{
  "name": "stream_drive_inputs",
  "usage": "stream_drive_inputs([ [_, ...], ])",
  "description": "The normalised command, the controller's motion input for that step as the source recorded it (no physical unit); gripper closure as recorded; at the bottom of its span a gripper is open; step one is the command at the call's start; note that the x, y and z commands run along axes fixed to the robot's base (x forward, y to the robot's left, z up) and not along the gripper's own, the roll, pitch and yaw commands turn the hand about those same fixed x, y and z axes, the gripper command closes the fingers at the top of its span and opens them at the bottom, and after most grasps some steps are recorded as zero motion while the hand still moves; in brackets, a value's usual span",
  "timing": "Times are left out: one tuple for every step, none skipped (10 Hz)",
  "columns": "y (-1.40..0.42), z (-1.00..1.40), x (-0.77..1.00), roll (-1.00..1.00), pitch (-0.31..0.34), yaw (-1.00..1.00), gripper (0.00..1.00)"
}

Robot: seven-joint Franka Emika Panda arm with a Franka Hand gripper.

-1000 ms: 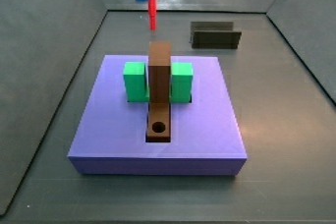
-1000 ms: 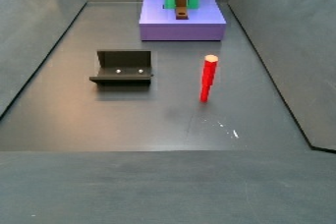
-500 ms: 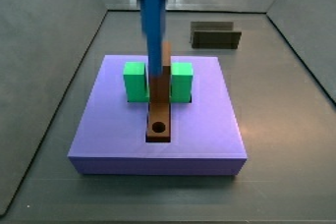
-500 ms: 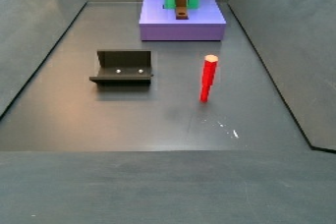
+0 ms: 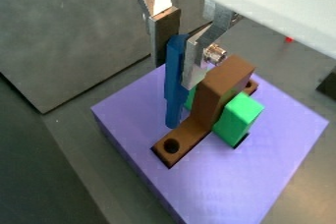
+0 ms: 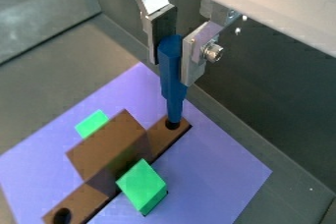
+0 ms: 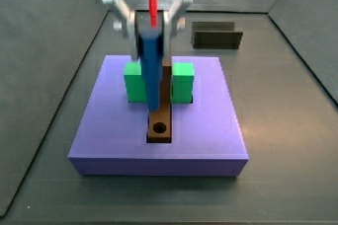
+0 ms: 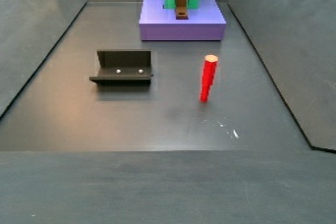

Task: Pick up the blue object. Move up. Move to above the board. Insert the blue object.
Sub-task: Insert the blue object.

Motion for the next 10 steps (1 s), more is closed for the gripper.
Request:
stream_drive_inputs([
  [-0.13, -0.25, 0.00, -0.07, -0.006, 0.00, 1.00],
  [-0.15, -0.19, 0.00, 0.00, -0.010, 0.00, 1.00],
  [-0.07, -0.12, 0.05, 0.00, -0.016, 0.00, 1.00],
  [-0.01, -0.14, 0.16, 0.01, -0.010, 0.00, 1.00],
  [-0.01, -0.18, 0.20, 0.02, -0.026, 0.03, 1.00],
  [0.00, -0.17, 0.14, 0.00, -0.037, 0.02, 1.00],
  [0.00, -0.17, 0.08, 0.00, -0.061, 0.03, 1.00],
  [0.00, -0.17, 0.06, 0.05, -0.063, 0.08, 1.00],
  [0.00, -0.12, 0.14, 0.09, -0.046, 0.09, 1.00],
  [0.00, -0.15, 0.10, 0.11, -0.050, 0.10, 1.00],
])
